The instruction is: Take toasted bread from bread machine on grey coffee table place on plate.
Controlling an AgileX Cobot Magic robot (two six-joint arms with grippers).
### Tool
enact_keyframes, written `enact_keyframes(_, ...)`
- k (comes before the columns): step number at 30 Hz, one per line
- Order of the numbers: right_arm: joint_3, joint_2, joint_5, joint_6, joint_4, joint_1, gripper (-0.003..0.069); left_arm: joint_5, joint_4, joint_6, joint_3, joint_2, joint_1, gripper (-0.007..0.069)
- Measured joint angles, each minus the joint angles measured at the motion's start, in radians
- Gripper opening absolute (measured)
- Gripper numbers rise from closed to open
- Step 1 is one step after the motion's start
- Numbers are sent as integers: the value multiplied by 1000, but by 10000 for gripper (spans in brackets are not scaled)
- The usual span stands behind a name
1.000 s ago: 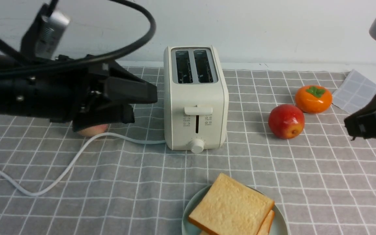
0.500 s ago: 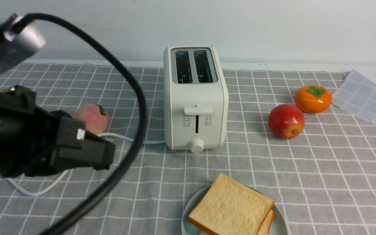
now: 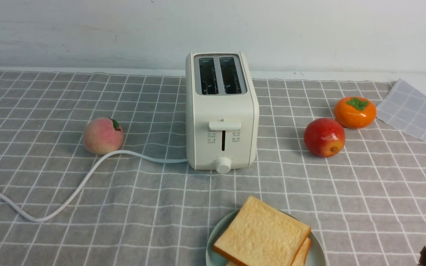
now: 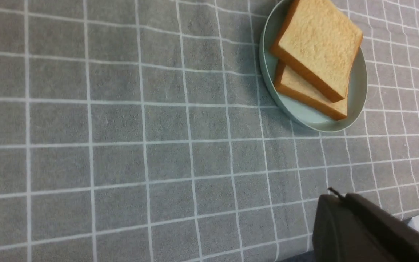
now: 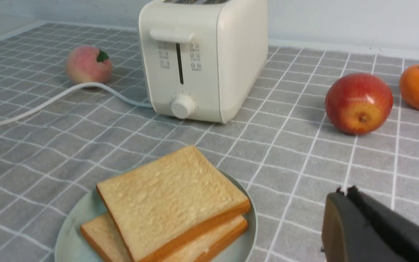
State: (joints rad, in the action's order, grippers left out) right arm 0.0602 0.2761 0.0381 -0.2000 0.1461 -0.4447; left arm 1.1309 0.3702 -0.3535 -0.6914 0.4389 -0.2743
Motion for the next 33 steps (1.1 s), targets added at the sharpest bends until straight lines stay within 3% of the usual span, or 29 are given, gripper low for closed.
enact_keyframes(3, -4, -1, -38, 0, 3, 0, -12, -36, -25, -9, 70, -133, 0, -14)
enact_keyframes(6, -4, -3, -61, 0, 7, 0, -9, -168, -171, -12, 140, -243, 0, -14)
enact_keyframes(10, -4, -4, -68, 0, 7, 0, -7, -297, -322, -13, 173, -276, 0, -14)
enact_keyframes(15, -4, -4, -69, 0, 6, 0, -1, -326, -424, -13, 176, -278, 0, -14)
enact_keyframes(26, -4, -4, -70, 0, 7, 0, 1, -343, -436, -13, 188, -287, 0, -13)
enact_keyframes(33, -4, -4, -70, 0, 7, 0, 8, -410, -455, -13, 311, -445, 0, -13)
